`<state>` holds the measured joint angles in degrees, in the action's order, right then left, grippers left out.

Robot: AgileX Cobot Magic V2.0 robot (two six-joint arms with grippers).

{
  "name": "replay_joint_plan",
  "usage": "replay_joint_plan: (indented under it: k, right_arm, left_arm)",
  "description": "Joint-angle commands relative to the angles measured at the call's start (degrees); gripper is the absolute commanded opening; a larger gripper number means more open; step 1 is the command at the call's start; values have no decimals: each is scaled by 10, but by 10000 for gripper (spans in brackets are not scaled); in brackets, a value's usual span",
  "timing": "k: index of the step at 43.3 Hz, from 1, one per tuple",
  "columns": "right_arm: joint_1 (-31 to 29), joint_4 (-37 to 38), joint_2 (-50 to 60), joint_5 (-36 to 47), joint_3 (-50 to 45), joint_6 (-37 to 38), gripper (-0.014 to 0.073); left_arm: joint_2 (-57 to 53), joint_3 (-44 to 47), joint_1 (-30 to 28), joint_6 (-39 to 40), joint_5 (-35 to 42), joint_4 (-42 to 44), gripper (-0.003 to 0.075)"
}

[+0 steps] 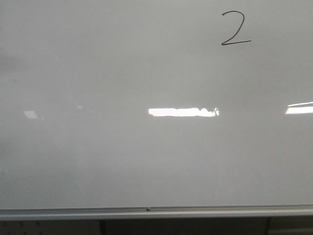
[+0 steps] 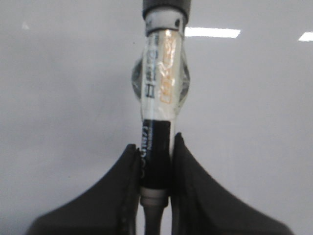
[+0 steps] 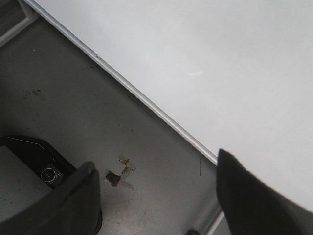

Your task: Write number 2 on whiteboard

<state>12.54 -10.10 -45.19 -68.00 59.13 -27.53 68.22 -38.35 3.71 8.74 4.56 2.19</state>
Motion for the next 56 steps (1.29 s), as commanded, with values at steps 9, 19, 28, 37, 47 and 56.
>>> replay_joint_plan:
  k: [9,19,28,37,47,56]
  right_arm:
    - [-4,-2,3,33,13,1,526]
    - [-4,-2,3,33,13,1,526]
    - [-4,-2,3,33,13,1,526]
    - [-4,-2,3,33,13,1,526]
    - [-4,-2,3,34,13,1,526]
    - [-4,-2,3,28,13,1,526]
  left_arm:
    - [85,-15,2,5,164,-6,9]
    - [146,-15,2,5,235,-6,12]
    - [186,-17,2,5,260,-3,16]
    - [204,-17,2,5,260,12,234]
    - [195,-22,2,4,229,23,391]
    - [131,-62,2,-8,58,36,390]
